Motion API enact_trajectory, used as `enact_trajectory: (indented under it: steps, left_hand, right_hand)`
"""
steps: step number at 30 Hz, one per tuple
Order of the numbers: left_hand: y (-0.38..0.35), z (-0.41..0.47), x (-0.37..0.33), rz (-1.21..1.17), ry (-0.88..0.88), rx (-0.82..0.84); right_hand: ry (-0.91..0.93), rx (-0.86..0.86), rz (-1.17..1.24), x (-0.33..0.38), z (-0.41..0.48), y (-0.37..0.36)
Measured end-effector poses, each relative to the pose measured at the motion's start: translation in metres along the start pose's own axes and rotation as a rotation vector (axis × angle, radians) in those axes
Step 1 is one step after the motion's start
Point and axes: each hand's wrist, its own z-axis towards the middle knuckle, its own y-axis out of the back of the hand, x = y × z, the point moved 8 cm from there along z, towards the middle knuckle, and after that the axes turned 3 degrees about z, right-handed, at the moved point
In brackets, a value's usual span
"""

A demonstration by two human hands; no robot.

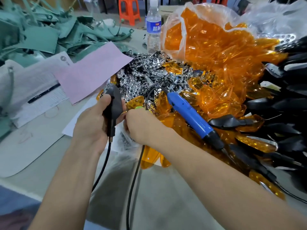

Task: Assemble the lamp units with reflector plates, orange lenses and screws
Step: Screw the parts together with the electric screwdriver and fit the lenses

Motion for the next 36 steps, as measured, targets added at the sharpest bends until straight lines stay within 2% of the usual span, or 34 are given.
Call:
enact_trajectory:
  steps: [6, 11, 15, 17, 21, 23, 26, 32, 36]
  left_hand:
    - [0.001, 0.000, 0.004, -0.077, 0.072, 0.016]
    - [-0.006, -0.003, 0.007, -0.010, 0.078, 0.067]
    - [-0.014, -0.008, 0.014, 0.004, 0.104, 0.096]
    - [-0.020, -0.013, 0.017, 0.002, 0.105, 0.096]
    - [-0.035, -0.028, 0.022, 0.052, 0.094, 0.124]
    - [-0.050, -0.037, 0.028, 0.077, 0.092, 0.178]
    - [-0.078, -0.051, 0.040, 0.123, 0.096, 0.259]
    - [-0.108, -0.063, 0.069, 0.209, 0.144, 0.290]
    - [-0.117, -0.070, 0.075, 0.281, 0.116, 0.296]
  right_hand:
    - [0.037, -0.030, -0.039, 0.017, -0.012, 0.005]
    - [-0.133, -0.038, 0.041, -0.011, -0.018, 0.002]
    - [-0.168, -0.110, 0.170, -0.026, -0.033, 0.012]
    - [-0.235, -0.212, 0.364, -0.041, -0.047, 0.025]
    - [-0.462, -0.484, 1.098, -0.084, -0.092, 0.047]
    - [-0.475, -0.565, 1.255, -0.094, -0.115, 0.058]
    - [-0.448, -0.628, 1.250, -0.103, -0.146, 0.071]
    - [-0.472, -0.712, 1.006, -0.111, -0.187, 0.081]
    - [-0.489, -0.724, 1.001, -0.112, -0.195, 0.082]
